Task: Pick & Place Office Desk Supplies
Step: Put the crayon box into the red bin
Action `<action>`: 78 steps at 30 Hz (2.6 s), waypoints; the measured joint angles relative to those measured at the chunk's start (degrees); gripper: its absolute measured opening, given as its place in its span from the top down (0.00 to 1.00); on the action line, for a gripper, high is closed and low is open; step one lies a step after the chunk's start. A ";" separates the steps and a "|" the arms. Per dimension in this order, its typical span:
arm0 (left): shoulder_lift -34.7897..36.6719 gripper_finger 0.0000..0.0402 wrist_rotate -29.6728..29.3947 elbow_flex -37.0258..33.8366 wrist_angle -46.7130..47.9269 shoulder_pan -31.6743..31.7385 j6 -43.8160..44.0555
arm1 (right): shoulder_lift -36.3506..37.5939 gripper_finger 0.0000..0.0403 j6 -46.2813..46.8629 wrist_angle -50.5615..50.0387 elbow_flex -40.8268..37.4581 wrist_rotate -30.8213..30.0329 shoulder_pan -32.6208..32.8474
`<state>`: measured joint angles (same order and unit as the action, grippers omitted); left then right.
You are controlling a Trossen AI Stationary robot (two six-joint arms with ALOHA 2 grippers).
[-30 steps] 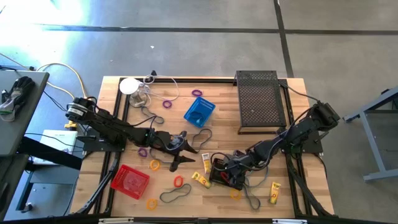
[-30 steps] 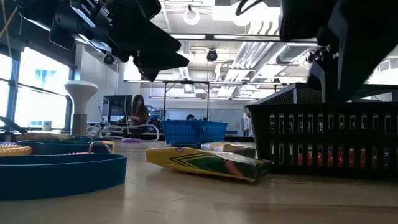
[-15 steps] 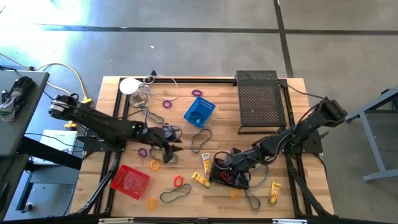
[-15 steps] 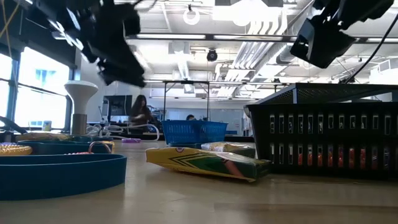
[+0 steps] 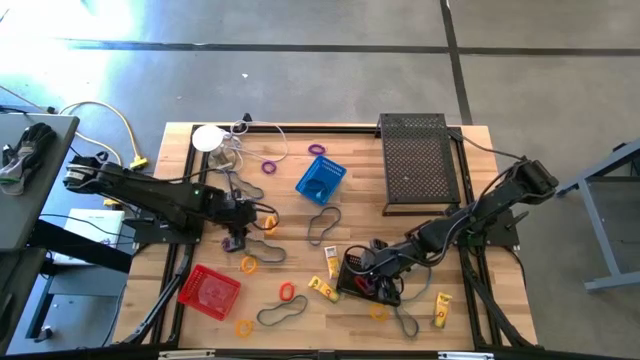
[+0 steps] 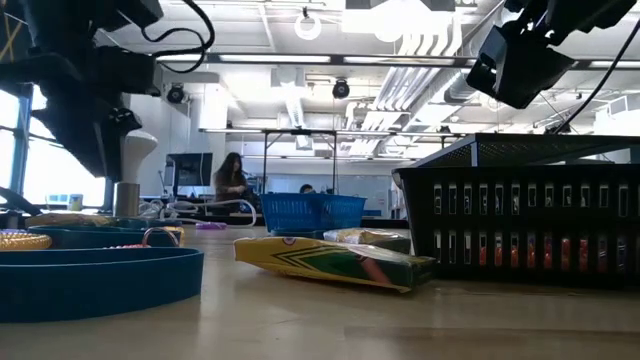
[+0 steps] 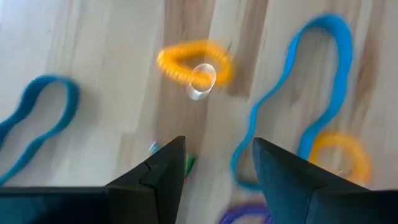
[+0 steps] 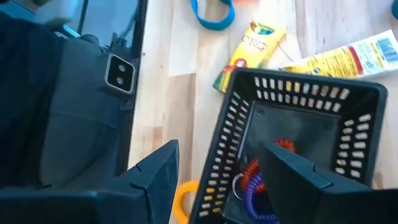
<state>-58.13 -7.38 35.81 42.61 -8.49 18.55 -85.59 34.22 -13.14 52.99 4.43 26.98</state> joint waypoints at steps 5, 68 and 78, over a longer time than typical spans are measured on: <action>0.29 0.55 -0.26 0.04 -1.04 -0.02 -0.13 | -0.16 0.49 -0.02 0.31 -0.02 -1.39 0.00; -24.11 0.55 -1.50 15.59 22.63 4.70 -12.87 | -0.16 0.49 -5.67 3.12 -0.02 -4.50 0.02; -24.09 0.55 -1.57 15.25 22.90 4.72 -8.97 | -0.16 0.49 -5.98 3.13 -0.02 -4.81 0.02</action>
<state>-82.21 -8.95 51.07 65.51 -3.77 9.58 -85.76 28.24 -10.00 52.97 -0.39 27.00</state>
